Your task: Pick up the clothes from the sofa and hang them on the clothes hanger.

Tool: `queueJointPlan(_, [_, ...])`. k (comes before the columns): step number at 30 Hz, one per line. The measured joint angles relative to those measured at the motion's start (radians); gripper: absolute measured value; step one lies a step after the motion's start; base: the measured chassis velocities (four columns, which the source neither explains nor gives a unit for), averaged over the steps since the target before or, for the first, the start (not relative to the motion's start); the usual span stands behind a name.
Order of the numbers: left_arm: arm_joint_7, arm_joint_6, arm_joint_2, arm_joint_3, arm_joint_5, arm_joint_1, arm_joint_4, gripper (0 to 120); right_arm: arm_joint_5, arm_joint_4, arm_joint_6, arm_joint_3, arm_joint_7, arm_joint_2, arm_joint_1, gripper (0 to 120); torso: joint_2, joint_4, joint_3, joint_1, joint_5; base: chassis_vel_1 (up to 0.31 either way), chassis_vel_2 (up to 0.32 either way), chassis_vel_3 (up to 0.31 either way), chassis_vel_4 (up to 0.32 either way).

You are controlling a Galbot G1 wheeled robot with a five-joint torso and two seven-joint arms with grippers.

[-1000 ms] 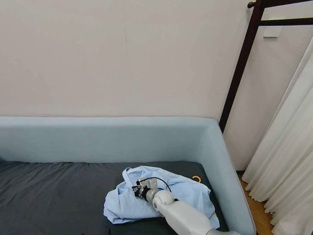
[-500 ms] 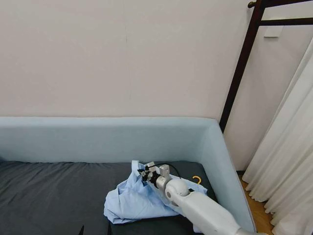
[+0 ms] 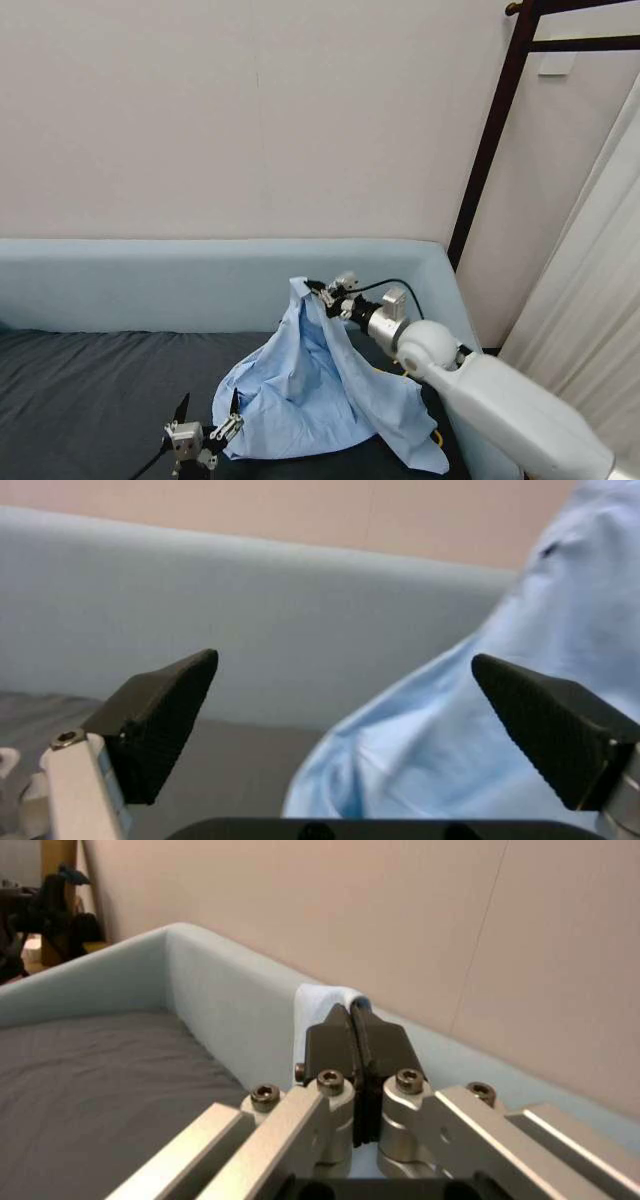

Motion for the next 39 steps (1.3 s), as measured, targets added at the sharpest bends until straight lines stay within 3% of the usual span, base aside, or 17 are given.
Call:
queueJointPlan(2, [0.002, 0.005, 0.020, -0.001, -0.018, -0.014, 0.000, 100, 0.005, 0.008, 0.002, 0.001, -0.005, -0.013, 0.007, 0, 0.000, 0.0000, 0.000, 0.000, 0.0000, 0.000, 0.000, 0.000, 0.000])
queueJointPlan(7, [0.069, 0.035, 0.208, 0.009, -0.206, -0.167, 0.035, 100, 0.030, 0.049, 0.024, 0.024, -0.045, -0.100, 0.013, 0, 0.000, -0.0006, 0.000, 0.000, -0.0001, 0.000, 0.000, 0.000, 0.000])
queueJointPlan(9, [0.093, 0.039, 0.236, 0.010, -0.235, -0.185, 0.046, 100, 0.035, 0.050, 0.029, 0.028, -0.053, -0.108, 0.011, 0, 0.000, -0.0009, 0.000, 0.000, 0.0000, 0.000, 0.000, 0.000, 0.000])
queueJointPlan(12, [0.272, 0.034, 0.341, 0.011, -0.357, -0.228, 0.108, 100, 0.055, 0.032, 0.051, 0.016, -0.084, -0.094, 0.038, 0, 0.000, -0.0007, 0.000, 0.000, -0.0001, 0.000, 0.000, 0.000, 0.000])
queueJointPlan(13, [0.272, 0.034, 0.341, 0.011, -0.357, -0.228, 0.108, 100, 0.055, 0.032, 0.051, 0.016, -0.084, -0.094, 0.038, 0, 0.000, -0.0007, 0.000, 0.000, -0.0001, 0.000, 0.000, 0.000, 0.000])
queueJointPlan(16, [0.433, -0.026, 0.426, 0.030, -0.391, -0.286, 0.244, 100, 0.057, 0.010, 0.062, -0.012, -0.100, -0.057, 0.071, 0, 0.000, 0.0007, 0.000, 0.000, -0.0002, 0.000, 0.000, 0.000, 0.000])
queueJointPlan(17, [0.433, -0.026, 0.426, 0.030, -0.391, -0.286, 0.244, 100, 0.057, 0.010, 0.062, -0.012, -0.100, -0.057, 0.071, 0, 0.000, 0.0007, 0.000, 0.000, -0.0002, 0.000, 0.000, 0.000, 0.000])
queueJointPlan(18, [0.468, -0.043, 0.446, 0.045, -0.405, -0.314, 0.278, 100, 0.057, 0.008, 0.063, -0.015, -0.103, -0.049, 0.076, 0, 0.000, 0.0012, 0.000, 0.000, -0.0004, 0.000, 0.000, 0.000, 0.000])
queueJointPlan(21, [0.614, -0.076, 0.494, 0.145, -0.489, -0.464, 0.381, 100, 0.068, 0.025, 0.064, -0.003, -0.106, -0.057, 0.063, 0, 0.000, 0.0001, 0.000, 0.000, 0.0001, 0.000, 0.000, 0.000, 0.000])
queueJointPlan(22, [0.614, -0.076, 0.494, 0.145, -0.489, -0.464, 0.381, 100, 0.068, 0.025, 0.064, -0.003, -0.106, -0.057, 0.063, 0, 0.000, 0.0001, 0.000, 0.000, 0.0001, 0.000, 0.000, 0.000, 0.000])
queueJointPlan(25, [0.793, -0.081, 0.504, 0.282, -0.579, -0.631, 0.493, 100, 0.087, 0.063, 0.064, 0.021, -0.109, -0.092, 0.038, 0, 0.000, -0.0012, 0.000, 0.000, 0.0001, 0.000, 0.000, 0.000, 0.000])
queueJointPlan(26, [0.793, -0.081, 0.504, 0.282, -0.579, -0.631, 0.493, 100, 0.087, 0.063, 0.064, 0.021, -0.109, -0.092, 0.038, 0, 0.000, -0.0012, 0.000, 0.000, 0.0001, 0.000, 0.000, 0.000, 0.000])
queueJointPlan(30, [1.034, -0.064, 0.450, 0.425, -0.581, -0.844, 0.702, 100, 0.114, 0.118, 0.064, 0.046, -0.122, -0.144, 0.022, 0, 0.000, -0.0001, 0.000, 0.000, 0.0000, 0.000, 0.000, 0.000, 0.000])
queueJointPlan(32, [1.064, -0.062, 0.436, 0.448, -0.571, -0.880, 0.742, 100, 0.117, 0.126, 0.064, 0.050, -0.125, -0.151, 0.020, 0, 0.000, -0.0003, 0.000, 0.000, 0.0001, 0.000, 0.000, 0.000, 0.000])
queueJointPlan(39, [1.222, -0.052, 0.314, 0.636, -0.537, -1.123, 1.024, 99, 0.136, 0.178, 0.059, 0.089, -0.131, -0.193, -0.009, 0, 0.000, -0.0006, 0.000, 0.000, 0.0002, 0.000, 0.000, 0.000, 0.000])
